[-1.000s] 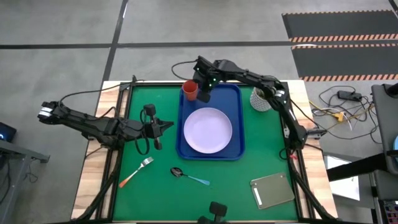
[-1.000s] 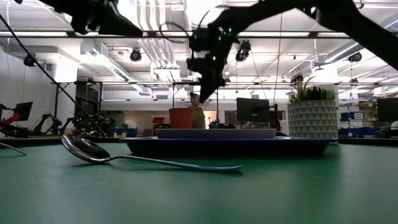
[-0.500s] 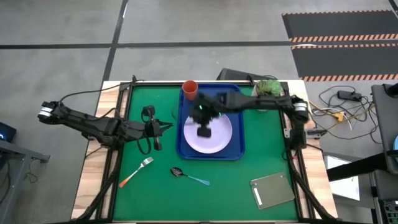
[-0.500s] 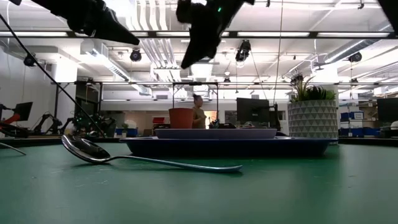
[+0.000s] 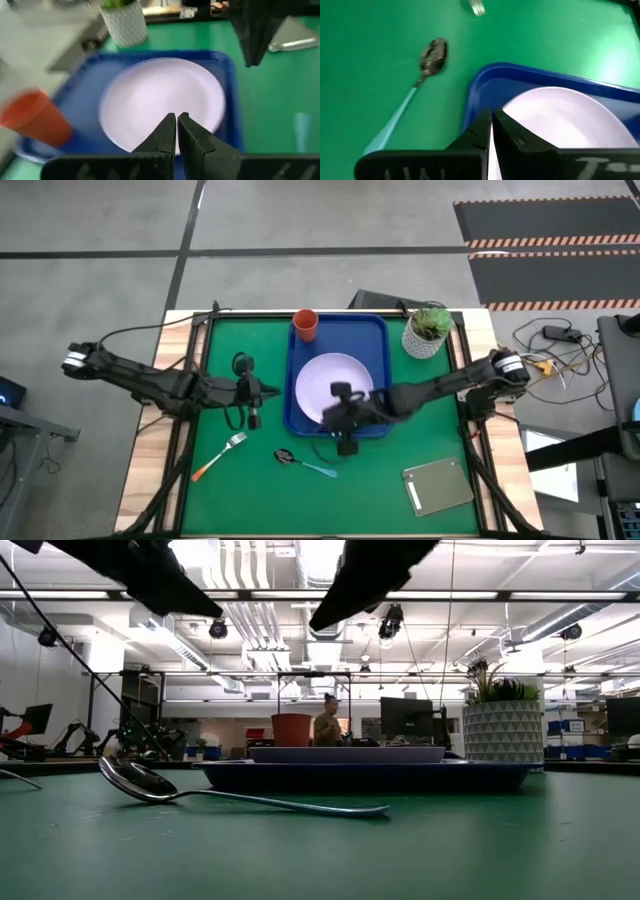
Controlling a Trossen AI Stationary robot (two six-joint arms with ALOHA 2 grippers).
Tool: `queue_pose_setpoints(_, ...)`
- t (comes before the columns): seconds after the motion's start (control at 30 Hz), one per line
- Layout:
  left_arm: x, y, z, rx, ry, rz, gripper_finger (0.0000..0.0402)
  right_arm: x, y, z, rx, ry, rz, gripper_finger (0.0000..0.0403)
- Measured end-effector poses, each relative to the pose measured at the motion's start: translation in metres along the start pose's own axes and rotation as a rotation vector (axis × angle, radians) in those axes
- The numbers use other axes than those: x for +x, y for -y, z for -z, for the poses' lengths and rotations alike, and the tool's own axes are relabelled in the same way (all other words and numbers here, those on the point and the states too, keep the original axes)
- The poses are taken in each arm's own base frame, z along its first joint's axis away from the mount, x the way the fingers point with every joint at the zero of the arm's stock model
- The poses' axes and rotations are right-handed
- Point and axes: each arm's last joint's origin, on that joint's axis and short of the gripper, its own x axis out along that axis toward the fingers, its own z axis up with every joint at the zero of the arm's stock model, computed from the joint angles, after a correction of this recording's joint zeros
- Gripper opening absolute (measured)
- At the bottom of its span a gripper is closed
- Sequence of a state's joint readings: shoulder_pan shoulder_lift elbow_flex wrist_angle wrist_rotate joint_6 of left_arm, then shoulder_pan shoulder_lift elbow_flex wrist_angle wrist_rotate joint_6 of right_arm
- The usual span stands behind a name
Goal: Pick and place plate/cup/fork/spoon on tray
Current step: Put the blue spoon on the blue tray to the right of the white plate
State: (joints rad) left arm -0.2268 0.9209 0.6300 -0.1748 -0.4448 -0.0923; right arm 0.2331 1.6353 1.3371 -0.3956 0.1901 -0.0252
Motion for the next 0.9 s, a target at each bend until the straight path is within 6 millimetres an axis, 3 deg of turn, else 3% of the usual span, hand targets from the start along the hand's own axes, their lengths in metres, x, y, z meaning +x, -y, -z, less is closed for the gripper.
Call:
queue_pose_setpoints(0.2,0.019,0.028,0.038,-0.186,-0.183,0.108,0.0,0.003,-0.037,0.022,-0.07,0.011,-0.027,0.0009)
queue_pose_setpoints(0.37,0.023,0.06,0.055,-0.366,-0.33,0.183,0.0,0.004,-0.056,0.036,-0.097,-0.017,-0.052,0.0009)
queue_pose_setpoints(0.67,0.018,0.115,0.05,-0.613,-0.464,0.268,0.0,0.002,-0.078,0.066,-0.071,-0.082,-0.067,0.0009)
queue_pose_setpoints(0.9,0.023,0.128,0.051,-0.59,-0.487,0.272,0.0,0.014,-0.08,0.075,-0.009,-0.073,-0.03,0.0009)
